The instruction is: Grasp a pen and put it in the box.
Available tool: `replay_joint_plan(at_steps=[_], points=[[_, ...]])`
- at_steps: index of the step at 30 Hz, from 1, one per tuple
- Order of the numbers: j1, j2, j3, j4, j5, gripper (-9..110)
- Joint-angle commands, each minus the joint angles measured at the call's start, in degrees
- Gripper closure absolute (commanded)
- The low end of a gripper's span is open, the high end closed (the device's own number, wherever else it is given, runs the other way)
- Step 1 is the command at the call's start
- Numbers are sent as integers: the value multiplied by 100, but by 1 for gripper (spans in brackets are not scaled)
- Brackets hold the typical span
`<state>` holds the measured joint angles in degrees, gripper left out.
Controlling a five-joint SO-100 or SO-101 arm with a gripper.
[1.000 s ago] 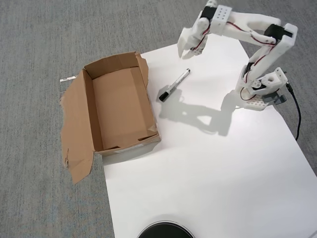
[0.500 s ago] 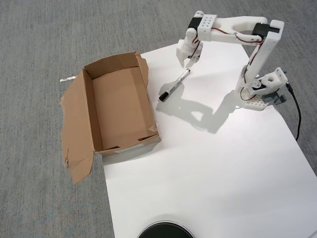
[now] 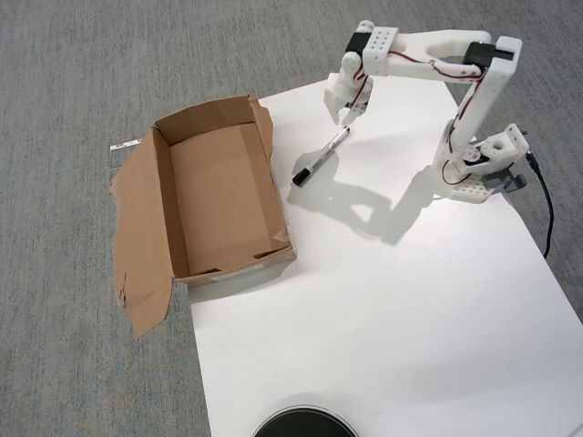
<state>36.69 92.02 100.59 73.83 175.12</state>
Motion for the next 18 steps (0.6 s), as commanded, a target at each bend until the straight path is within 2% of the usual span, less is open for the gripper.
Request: replay_joint_plan(at_steps=[1, 18], points=[[57, 26, -22, 18, -13, 101], [92, 26, -22, 18, -13, 101]])
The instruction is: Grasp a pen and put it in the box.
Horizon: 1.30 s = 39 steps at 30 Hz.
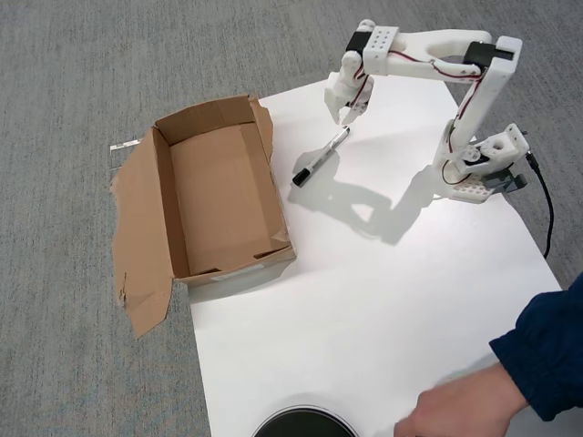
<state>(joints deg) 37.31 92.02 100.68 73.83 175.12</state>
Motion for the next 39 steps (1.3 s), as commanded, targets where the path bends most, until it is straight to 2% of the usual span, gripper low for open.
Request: replay_joint_plan(at_steps=[1, 17, 29, 39], points=[[31, 26, -31, 18, -22, 101], [-48, 9, -136, -105, -22, 101], [-40, -650, -83, -2637, 40, 101], [-48, -536, -92, -2751, 40, 101]])
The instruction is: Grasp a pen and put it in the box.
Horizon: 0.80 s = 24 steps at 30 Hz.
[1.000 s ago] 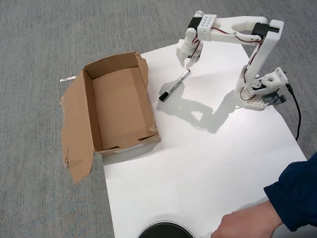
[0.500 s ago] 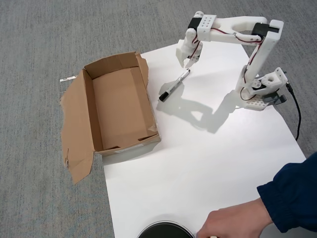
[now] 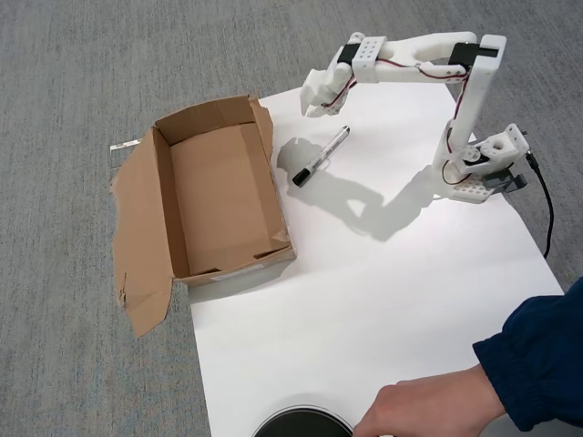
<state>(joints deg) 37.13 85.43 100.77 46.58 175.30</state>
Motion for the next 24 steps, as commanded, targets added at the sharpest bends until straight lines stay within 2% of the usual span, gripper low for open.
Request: replay_joint_plan(at_steps=[1, 24], points=[[-31, 123, -127, -26, 22, 101], [-154, 1187, 505, 18, -13, 101]])
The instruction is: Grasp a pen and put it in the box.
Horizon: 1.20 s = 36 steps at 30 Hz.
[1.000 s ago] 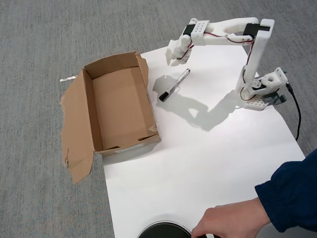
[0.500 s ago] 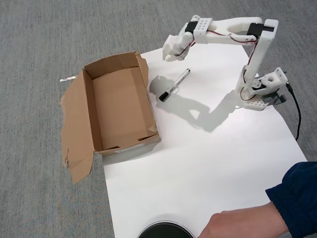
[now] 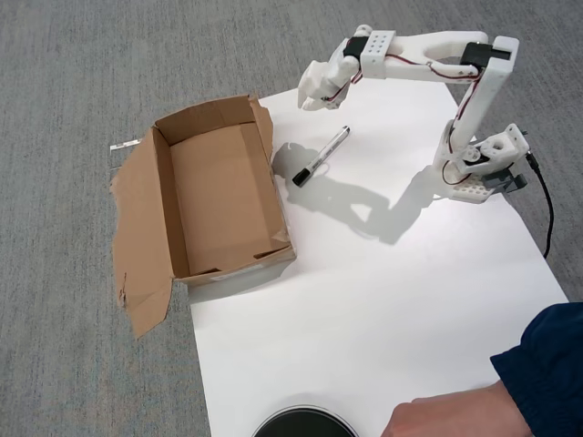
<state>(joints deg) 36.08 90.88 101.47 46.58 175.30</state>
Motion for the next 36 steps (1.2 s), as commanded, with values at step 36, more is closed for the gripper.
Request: replay_joint_plan(at_steps=[36], points=[[-497, 1354, 1727, 0, 31, 101]])
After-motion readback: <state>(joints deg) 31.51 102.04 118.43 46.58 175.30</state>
